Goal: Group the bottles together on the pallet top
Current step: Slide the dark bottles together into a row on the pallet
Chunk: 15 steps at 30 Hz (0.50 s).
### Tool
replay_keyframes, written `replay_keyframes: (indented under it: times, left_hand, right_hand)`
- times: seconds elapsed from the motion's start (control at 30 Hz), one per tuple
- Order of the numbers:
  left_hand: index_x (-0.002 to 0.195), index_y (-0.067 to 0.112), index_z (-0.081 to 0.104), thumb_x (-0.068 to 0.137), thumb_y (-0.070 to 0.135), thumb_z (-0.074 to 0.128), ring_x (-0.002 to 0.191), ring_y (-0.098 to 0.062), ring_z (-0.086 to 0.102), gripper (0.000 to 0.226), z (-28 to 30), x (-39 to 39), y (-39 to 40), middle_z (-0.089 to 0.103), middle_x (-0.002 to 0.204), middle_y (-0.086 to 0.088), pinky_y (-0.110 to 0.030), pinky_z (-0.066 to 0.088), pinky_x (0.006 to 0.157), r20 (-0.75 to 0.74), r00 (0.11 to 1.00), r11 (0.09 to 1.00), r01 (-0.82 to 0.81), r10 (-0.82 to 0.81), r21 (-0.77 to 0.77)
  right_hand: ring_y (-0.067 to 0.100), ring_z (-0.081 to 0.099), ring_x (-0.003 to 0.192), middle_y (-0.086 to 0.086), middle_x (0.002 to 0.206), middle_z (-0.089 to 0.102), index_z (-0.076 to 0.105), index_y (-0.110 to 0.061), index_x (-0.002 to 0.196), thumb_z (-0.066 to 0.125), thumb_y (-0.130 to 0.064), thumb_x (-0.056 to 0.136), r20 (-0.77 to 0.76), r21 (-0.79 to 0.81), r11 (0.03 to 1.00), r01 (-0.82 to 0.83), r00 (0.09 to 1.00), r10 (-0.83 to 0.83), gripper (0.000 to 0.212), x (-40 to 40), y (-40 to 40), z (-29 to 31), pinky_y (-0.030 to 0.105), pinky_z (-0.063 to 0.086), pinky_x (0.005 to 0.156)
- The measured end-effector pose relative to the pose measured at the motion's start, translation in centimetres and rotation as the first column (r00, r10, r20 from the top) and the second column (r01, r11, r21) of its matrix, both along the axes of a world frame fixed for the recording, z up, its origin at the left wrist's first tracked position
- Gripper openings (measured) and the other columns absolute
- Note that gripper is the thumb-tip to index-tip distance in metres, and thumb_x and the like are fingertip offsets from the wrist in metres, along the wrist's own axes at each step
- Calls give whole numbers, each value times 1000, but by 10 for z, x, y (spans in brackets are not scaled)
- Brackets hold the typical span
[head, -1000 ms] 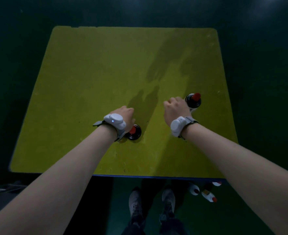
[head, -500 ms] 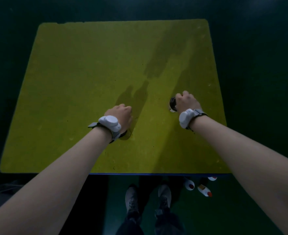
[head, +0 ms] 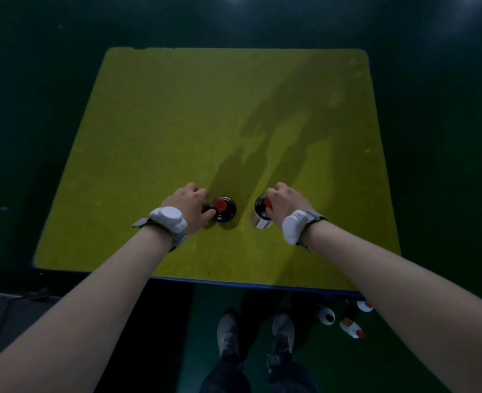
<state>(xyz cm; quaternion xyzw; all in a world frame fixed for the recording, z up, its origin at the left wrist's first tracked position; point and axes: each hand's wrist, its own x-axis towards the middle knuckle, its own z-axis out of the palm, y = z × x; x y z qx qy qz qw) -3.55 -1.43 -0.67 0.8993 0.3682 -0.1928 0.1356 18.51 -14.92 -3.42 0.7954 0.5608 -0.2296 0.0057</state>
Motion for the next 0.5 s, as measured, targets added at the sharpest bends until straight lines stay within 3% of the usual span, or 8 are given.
replay_keyframes:
  times: [0.2, 0.3, 0.5]
  left_hand:
    - [134, 14, 56, 101, 38, 58, 113, -35, 61, 41, -16, -34, -10, 51, 131, -13, -47, 58, 92, 11, 999, 999, -46, 47, -24]
    - [133, 12, 55, 102, 36, 56, 115, -34, 62, 39, -24, -47, -16, 47, 142, -11, -47, 58, 92, 17, 999, 999, -28, 28, -15]
    - [139, 15, 52, 101, 35, 57, 124, -34, 60, 44, -31, -56, -18, 44, 154, -8, -46, 57, 94, 60, 998, 1000, 10, -10, -2]
  right_hand:
    - [31, 58, 79, 9, 92, 44, 59, -3, 101, 52, -2, 97, -18, 33, 999, 5, 1000, -4, 8, -46, 13, -21, 37, 46, 63]
    - [27, 47, 70, 6, 86, 39, 58, -4, 95, 52, -2, 96, 25, 77, 996, 52, 998, -54, 7, -53, 17, -29, 34, 38, 59]
    - [27, 48, 73, 10, 90, 47, 59, -3, 102, 52, -3, 98, 51, 93, 990, 102, 993, -107, 8, -60, 21, -28, 36, 42, 61]
